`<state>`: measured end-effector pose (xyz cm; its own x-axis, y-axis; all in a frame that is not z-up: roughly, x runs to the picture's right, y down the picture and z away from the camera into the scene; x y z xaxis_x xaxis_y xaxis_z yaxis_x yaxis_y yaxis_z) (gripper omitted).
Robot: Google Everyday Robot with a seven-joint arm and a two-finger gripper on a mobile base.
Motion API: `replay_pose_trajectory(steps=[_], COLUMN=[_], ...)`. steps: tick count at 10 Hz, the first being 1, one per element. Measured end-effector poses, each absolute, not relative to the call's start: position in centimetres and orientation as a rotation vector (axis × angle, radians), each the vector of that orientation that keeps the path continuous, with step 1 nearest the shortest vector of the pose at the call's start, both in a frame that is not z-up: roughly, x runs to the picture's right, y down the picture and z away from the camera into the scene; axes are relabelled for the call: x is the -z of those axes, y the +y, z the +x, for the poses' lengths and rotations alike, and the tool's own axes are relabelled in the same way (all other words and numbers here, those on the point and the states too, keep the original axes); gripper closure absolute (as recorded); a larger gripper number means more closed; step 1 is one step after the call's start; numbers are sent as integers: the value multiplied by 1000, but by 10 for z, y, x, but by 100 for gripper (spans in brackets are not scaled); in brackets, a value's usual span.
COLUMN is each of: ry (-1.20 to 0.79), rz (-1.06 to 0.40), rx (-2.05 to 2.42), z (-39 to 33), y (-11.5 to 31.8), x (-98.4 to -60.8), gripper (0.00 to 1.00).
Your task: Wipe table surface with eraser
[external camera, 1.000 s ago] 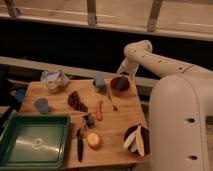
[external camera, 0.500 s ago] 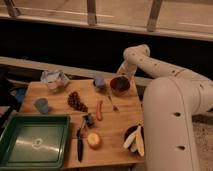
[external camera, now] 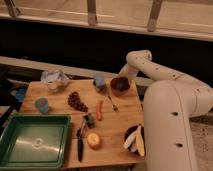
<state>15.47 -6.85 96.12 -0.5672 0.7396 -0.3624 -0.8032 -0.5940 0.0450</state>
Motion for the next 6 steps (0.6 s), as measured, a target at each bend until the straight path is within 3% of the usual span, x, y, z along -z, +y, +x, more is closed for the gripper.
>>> replay_pose_trajectory(steps=[6], ry=[242], rz=[-439], rx=[-2196], z=[141], y=[-65], x=[-975], gripper=[35])
